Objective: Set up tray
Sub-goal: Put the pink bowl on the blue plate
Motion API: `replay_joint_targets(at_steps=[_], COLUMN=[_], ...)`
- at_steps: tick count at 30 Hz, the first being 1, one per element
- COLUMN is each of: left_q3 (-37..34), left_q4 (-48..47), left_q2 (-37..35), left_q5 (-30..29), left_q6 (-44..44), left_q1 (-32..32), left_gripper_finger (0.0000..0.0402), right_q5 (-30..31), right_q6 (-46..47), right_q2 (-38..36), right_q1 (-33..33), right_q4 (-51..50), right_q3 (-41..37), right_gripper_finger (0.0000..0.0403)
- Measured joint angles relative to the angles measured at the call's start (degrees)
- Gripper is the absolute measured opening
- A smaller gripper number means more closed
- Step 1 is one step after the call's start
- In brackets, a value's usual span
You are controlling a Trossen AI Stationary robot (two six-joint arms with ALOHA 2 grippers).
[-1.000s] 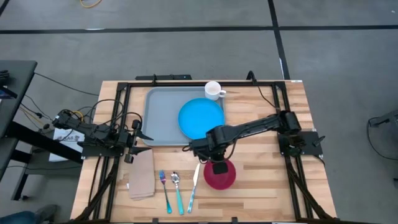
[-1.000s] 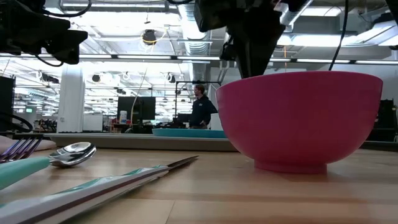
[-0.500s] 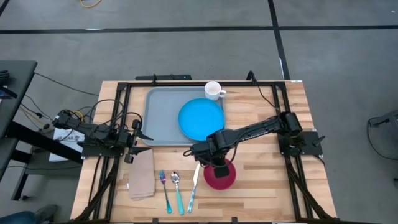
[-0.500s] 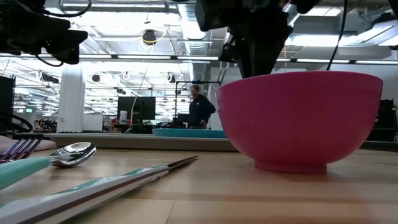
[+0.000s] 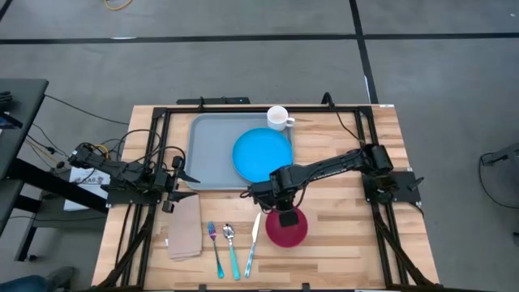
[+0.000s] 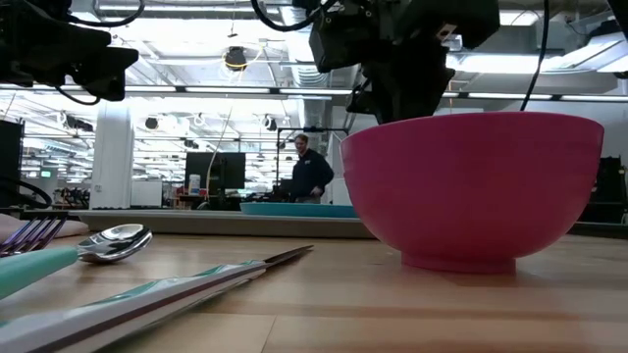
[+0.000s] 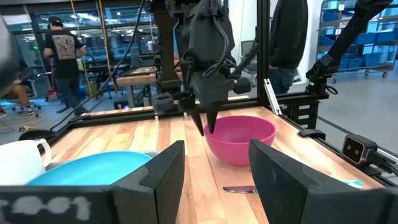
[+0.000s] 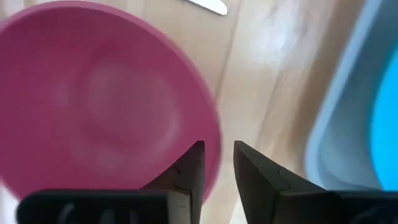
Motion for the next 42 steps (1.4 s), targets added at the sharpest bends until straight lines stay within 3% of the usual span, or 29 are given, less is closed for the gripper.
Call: replay_joint_targets(at_steps=[15, 26, 36, 42], left_q3=[0.0, 0.0, 0.0, 0.0], left_q4=[0.0, 0.0, 0.0, 0.0], left_q2=[0.0, 0.0, 0.0, 0.0], left_q5=[0.0, 0.0, 0.0, 0.0], left_q6=[-0.2, 0.0, -0.2, -0.2], left_q1=[0.0, 0.0, 0.0, 0.0], left_gripper_finger=[0.0169, 0.0169, 0.0169, 0.0169], right_q5=[-1.5, -2.8, -3.0, -2.9], right_q6=[0.0, 0.0, 5.7, 9.2], right_q2=[0.0, 0.0, 0.0, 0.0], right_q1=[-0.1, -3.1, -14.0, -23.9], right_q4=[2.5, 0.4, -0.7, -1.8], right_q3=[-3.9, -0.2, 12.5, 13.4], right_gripper_finger=[0.0009, 0.0005, 0.0002, 0.0002])
